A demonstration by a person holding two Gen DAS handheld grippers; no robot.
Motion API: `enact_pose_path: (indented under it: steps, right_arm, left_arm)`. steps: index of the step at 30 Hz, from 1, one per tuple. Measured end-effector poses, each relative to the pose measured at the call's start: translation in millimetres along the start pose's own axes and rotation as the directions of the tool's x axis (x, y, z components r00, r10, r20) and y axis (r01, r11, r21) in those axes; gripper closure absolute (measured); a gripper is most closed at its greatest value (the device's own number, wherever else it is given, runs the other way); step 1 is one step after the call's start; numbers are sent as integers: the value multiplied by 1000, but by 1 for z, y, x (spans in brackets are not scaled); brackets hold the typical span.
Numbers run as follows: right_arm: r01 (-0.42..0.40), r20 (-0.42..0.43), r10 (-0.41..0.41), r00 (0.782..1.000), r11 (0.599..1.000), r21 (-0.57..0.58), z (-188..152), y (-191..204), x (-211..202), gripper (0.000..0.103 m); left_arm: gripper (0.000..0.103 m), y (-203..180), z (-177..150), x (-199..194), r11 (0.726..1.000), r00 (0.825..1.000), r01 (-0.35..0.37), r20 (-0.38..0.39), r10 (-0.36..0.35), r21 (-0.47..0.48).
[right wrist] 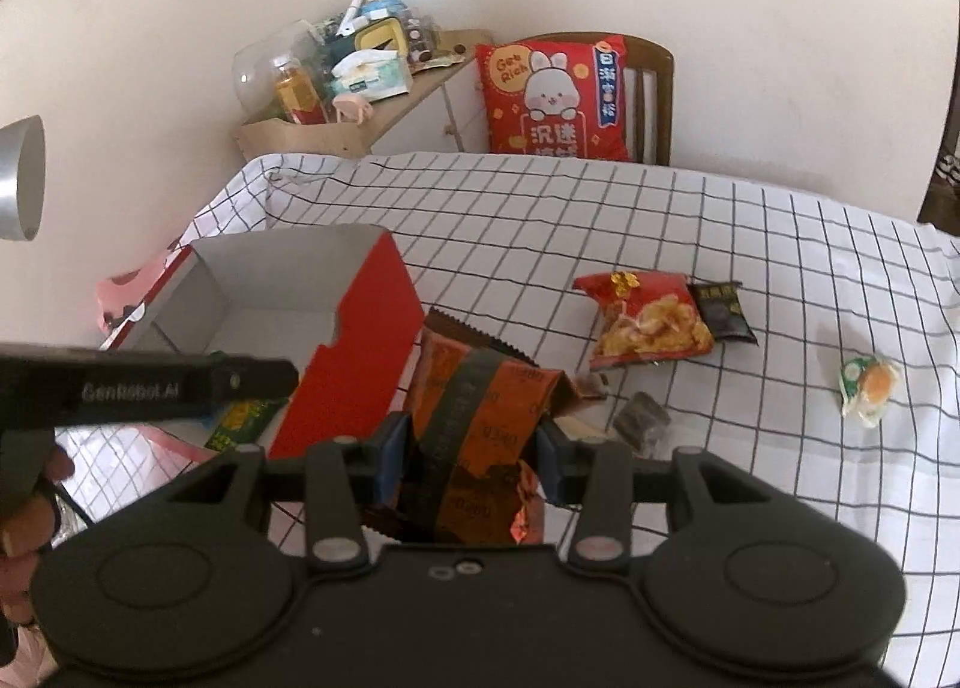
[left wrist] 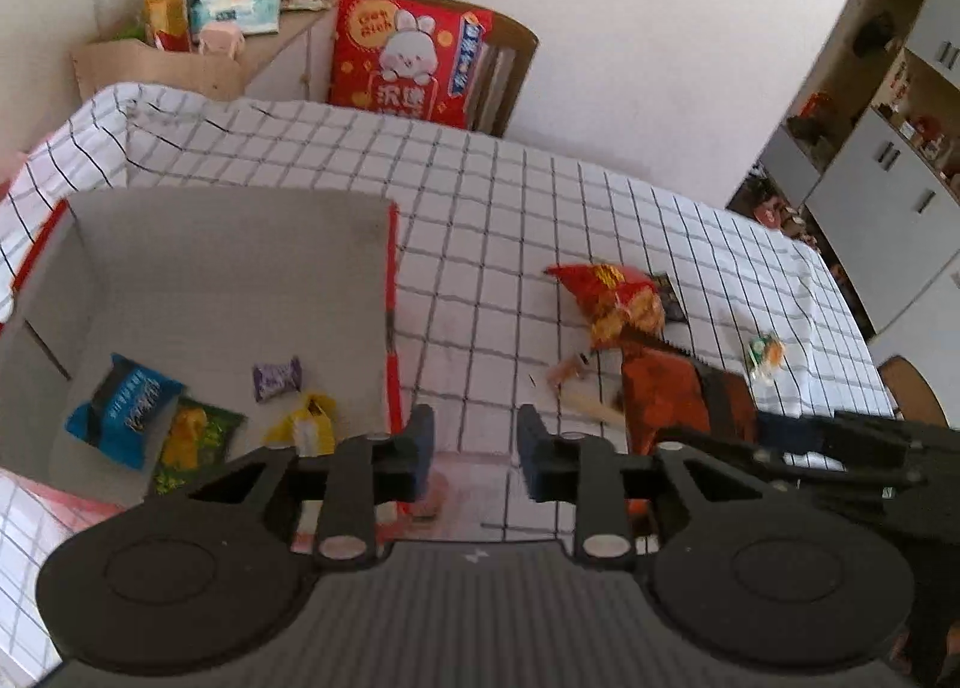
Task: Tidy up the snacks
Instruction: 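Carry the white bag and copper bag over the box with both tools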
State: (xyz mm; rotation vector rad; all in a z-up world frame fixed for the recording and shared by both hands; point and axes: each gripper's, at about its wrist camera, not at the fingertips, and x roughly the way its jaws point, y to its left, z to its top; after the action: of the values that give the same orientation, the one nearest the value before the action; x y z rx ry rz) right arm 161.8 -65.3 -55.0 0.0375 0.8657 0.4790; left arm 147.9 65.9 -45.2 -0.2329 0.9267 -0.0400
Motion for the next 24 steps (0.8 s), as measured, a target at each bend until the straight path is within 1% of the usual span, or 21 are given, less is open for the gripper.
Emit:
enact_pose_path:
  steps: [1, 2, 3, 4, 6, 8, 9, 11, 14, 18, 21, 24]
  right_arm:
    - [0, -2, 0, 1000, 1000, 5, -2, -3, 0, 60]
    - [-1, -6, 1, 1000, 1000, 11, -4, -7, -1, 60]
    - [-1, -10, 1, 1000, 1000, 15, -7, -11, -2, 60]
    - [0, -14, 0, 1000, 1000, 18, -8, -13, -2, 60]
    - [0, -20, 1, 1000, 1000, 24, -13, -19, -4, 60]
    - [-3, -28, 4, 1000, 1000, 31, -16, -25, -4, 60]
    - [-3, -34, 5, 999, 999, 34, -18, -27, -4, 60]
    - [-6, -51, 7, 999, 999, 33, -21, -31, -1, 60]
    - [-4, -77, 6, 997, 1000, 23, -27, -33, 5, 60]
    - [-14, -100, 16, 995, 1000, 18, -32, -34, 11, 60]
    - [-22, -112, 23, 993, 1000, 12, -34, -34, 14, 60]
    - [-25, -118, 26, 993, 1000, 9, -34, -35, 16, 60]
  left_arm:
    - [56, -3, -5, 0, 1000, 1000, -1, -7, 1, 5]
    - [50, -5, -11, 0, 1000, 1000, -1, -6, 1, 12]
    - [39, -7, -18, -1, 1000, 1000, -2, 1, 2, 19]
    - [35, -9, -24, -3, 1000, 1000, -8, 8, 8, 21]
    - [34, -10, -37, -6, 1000, 1000, -8, 15, 8, 25]
    - [27, -7, -52, -3, 1000, 1000, -22, 8, 22, 6]
    - [25, -6, -57, 0, 1000, 1000, -25, -2, 25, 0]
    - [25, -5, -68, 11, 999, 998, -53, -29, 53, -13]
    - [25, -3, -78, 28, 998, 996, -62, -59, 61, -21]
    - [25, 3, -84, 50, 993, 990, -115, -84, 111, -41]
    - [25, 7, -85, 59, 990, 989, -131, -82, 126, -52]
    - [26, 8, -88, 68, 989, 988, -145, -66, 142, -41]
